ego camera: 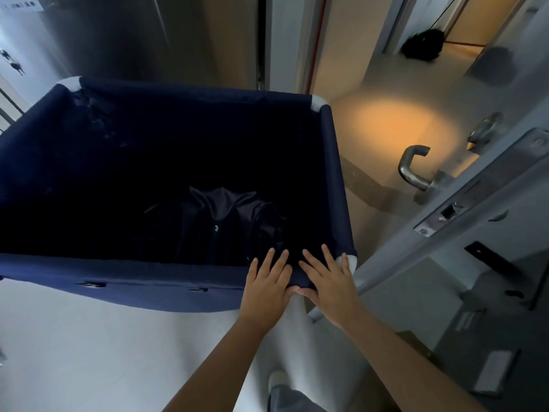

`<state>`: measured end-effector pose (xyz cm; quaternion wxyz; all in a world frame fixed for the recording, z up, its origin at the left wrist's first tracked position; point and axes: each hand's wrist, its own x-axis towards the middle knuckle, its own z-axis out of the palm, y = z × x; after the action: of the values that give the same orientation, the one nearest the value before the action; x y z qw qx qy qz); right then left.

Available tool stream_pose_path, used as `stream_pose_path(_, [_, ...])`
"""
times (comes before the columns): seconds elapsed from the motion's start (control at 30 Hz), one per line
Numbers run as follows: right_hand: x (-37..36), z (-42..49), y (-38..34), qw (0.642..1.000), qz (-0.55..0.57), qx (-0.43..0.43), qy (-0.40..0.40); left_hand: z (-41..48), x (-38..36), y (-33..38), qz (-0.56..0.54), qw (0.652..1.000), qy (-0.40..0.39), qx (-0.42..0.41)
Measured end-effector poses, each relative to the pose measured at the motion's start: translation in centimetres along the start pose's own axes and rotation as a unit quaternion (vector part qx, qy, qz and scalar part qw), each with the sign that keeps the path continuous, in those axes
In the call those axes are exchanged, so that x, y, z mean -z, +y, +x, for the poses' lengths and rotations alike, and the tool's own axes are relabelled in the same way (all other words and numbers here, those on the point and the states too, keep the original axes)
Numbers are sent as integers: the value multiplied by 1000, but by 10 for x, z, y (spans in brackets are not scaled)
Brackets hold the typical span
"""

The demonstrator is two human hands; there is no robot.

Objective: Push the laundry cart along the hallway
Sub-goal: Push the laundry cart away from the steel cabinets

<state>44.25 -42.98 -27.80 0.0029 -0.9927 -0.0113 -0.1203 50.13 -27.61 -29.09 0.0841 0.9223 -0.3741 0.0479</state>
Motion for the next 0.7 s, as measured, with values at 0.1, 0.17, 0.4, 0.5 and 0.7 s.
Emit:
stream_pose_path(0.1, [-1,-3,-15,1000,-8,7,19,-12,1,-10,0,1000,4,-6])
stream_pose_path(0.17, [-2,-5,-26,999,-1,5,33,-20,2,-17,3,1000,1,-5])
stream_pose_path(0.4, [2,-13,-67,999,-20,10,45,-52,15,-40,-1,1000,-6,-2])
stream_pose_path(0.5, [5,-14,-86,999,-22,3,42,-67,20,-50,-7,1000,-7,5])
stream_pose_path(0.7, [9,-20,-135,999,-35,-1,13,-102,27,-80,-22,1000,-11,10])
